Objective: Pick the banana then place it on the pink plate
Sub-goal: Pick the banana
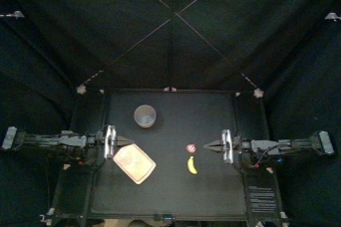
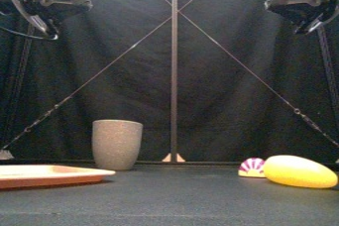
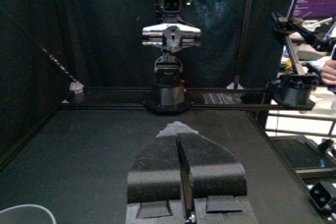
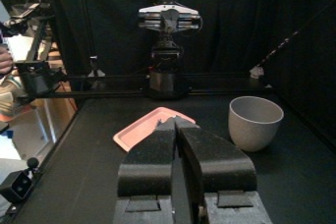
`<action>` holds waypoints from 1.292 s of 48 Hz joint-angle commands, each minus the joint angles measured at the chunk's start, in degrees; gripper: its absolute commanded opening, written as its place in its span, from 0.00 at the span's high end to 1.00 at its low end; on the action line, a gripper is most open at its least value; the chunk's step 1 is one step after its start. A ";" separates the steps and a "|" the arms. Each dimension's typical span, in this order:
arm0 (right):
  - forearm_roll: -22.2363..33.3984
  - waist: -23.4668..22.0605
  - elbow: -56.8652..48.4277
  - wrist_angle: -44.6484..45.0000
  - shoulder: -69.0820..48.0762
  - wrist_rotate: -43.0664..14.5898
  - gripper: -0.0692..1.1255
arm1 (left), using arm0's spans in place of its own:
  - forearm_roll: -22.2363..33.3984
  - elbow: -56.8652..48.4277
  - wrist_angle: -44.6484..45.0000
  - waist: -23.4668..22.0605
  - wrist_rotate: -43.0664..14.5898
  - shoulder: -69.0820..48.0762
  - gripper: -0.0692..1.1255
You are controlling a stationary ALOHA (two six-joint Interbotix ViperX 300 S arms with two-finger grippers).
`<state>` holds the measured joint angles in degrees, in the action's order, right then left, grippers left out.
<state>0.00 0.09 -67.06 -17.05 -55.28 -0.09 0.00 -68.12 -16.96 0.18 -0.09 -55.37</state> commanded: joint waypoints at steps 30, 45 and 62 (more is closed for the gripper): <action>-7.03 0.35 3.08 5.36 19.07 -4.92 0.64 | 1.05 0.53 -0.09 1.23 0.18 0.79 0.96; -4.39 1.93 5.27 5.80 21.62 -6.33 0.10 | 3.34 -0.35 -0.70 3.34 0.18 0.88 0.96; -26.81 6.33 5.01 19.95 21.62 -20.92 0.08 | 3.87 -0.79 -0.97 4.22 0.00 0.88 0.96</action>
<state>-23.03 5.63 -63.02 -1.41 -33.13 -18.81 3.78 -69.70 -17.40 4.22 0.00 -54.76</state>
